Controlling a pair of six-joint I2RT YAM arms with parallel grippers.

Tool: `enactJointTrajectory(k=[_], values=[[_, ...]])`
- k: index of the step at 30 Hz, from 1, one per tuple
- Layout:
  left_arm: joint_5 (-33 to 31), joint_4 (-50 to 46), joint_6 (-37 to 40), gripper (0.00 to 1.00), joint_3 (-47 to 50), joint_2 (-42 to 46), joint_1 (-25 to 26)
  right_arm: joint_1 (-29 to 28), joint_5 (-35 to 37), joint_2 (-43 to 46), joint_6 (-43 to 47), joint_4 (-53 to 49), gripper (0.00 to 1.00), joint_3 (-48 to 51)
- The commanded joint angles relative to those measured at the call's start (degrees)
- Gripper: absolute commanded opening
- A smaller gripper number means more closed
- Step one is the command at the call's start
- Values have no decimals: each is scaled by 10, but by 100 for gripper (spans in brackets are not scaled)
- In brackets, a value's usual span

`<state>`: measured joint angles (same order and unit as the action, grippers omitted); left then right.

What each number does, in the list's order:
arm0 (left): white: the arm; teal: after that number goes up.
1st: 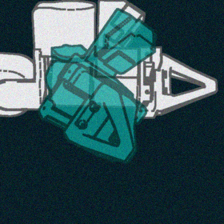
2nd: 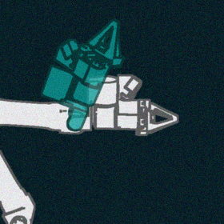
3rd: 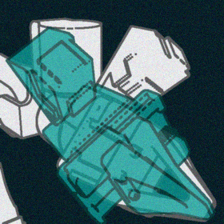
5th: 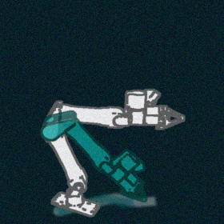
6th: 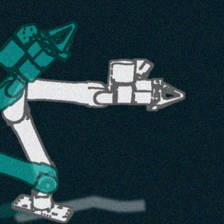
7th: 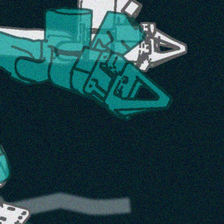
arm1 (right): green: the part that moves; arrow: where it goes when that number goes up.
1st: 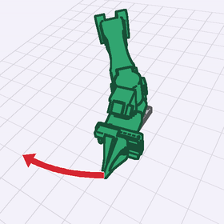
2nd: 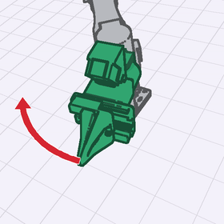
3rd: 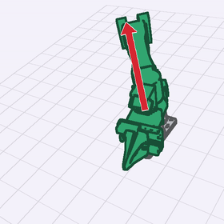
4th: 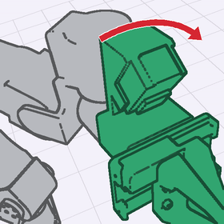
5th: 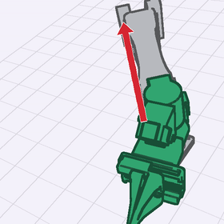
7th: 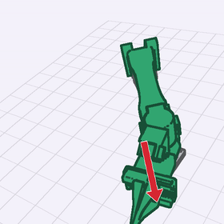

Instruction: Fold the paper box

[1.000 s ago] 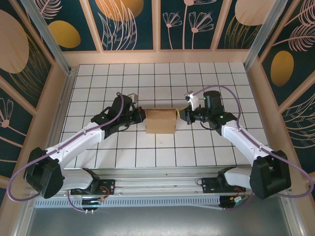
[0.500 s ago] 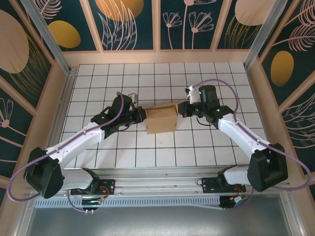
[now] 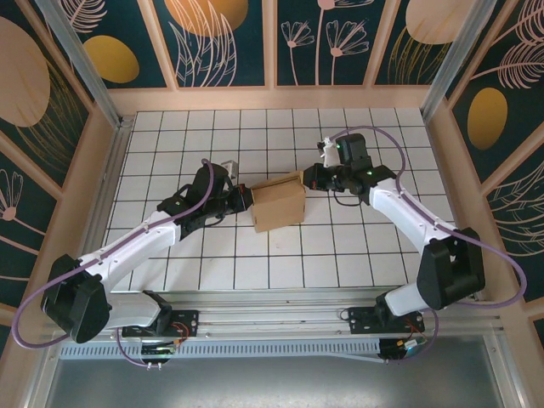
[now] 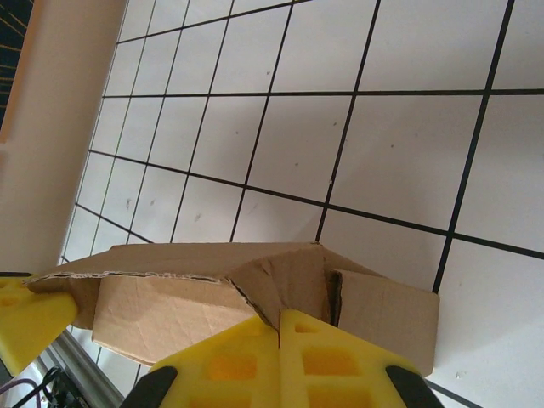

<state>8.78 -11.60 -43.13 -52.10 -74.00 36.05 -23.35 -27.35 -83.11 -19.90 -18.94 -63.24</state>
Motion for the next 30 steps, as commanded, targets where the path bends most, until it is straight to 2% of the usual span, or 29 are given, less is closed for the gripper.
enactJointTrajectory(k=[1,9,20,24,30], values=[[15,-26,5,0,-2,-10,2,-2,-6,-12,-12,-42,5,-3],[17,-24,5,0,-5,-17,3,-1,26,8,5,-40,3,37],[32,-17,-3,0,20,-20,19,-5,19,41,-1,-19,5,108],[26,-20,-7,0,32,-24,29,-6,10,50,-3,-9,12,114],[4,-28,13,0,39,-33,39,0,14,98,-4,-7,32,99]])
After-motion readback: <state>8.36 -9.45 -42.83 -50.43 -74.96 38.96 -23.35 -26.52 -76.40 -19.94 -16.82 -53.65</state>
